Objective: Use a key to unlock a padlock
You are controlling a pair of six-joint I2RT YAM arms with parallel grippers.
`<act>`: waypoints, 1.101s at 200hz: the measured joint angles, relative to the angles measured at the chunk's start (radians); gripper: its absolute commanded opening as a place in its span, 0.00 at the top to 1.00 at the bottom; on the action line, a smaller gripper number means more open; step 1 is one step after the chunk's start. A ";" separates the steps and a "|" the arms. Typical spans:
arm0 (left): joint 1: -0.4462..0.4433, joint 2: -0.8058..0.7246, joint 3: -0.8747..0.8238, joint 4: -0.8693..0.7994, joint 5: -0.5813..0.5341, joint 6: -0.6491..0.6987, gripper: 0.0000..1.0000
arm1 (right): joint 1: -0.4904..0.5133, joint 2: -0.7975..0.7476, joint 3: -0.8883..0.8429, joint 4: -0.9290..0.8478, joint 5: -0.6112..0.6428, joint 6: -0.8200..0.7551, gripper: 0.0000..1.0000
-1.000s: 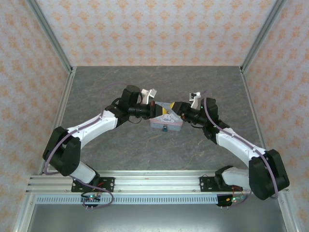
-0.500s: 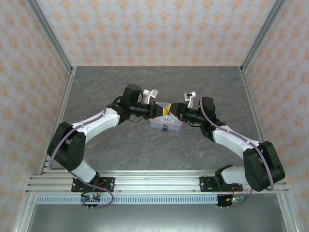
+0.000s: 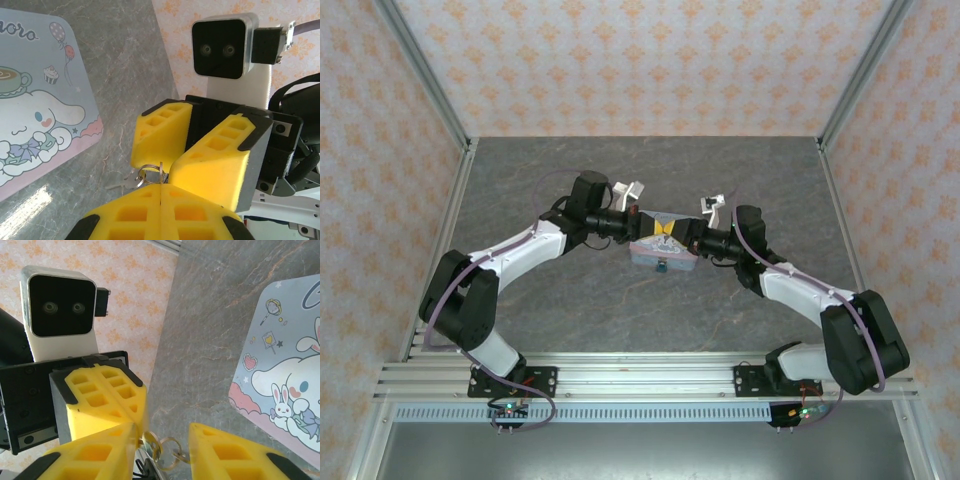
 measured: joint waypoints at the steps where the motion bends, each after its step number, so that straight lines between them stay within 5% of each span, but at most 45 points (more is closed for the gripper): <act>1: 0.000 0.000 0.000 0.000 0.000 0.000 1.00 | 0.000 0.000 0.000 0.000 0.000 0.001 0.70; 57: 0.000 0.007 0.003 0.001 0.015 0.000 1.00 | 0.000 0.001 -0.005 0.029 -0.003 0.018 0.78; 128: 0.002 0.009 0.004 0.001 0.019 0.000 1.00 | -0.006 0.006 -0.005 0.045 -0.021 0.029 1.00; 170: 0.005 0.025 0.019 -0.001 0.025 0.002 1.00 | -0.011 0.006 -0.005 0.048 -0.019 0.029 1.00; 200: 0.006 0.027 0.028 0.002 -0.010 -0.007 0.58 | -0.011 -0.001 -0.013 0.052 0.011 0.044 1.00; 220: 0.019 0.019 -0.003 0.066 -0.079 -0.078 0.43 | -0.007 -0.030 -0.050 0.051 0.075 0.077 1.00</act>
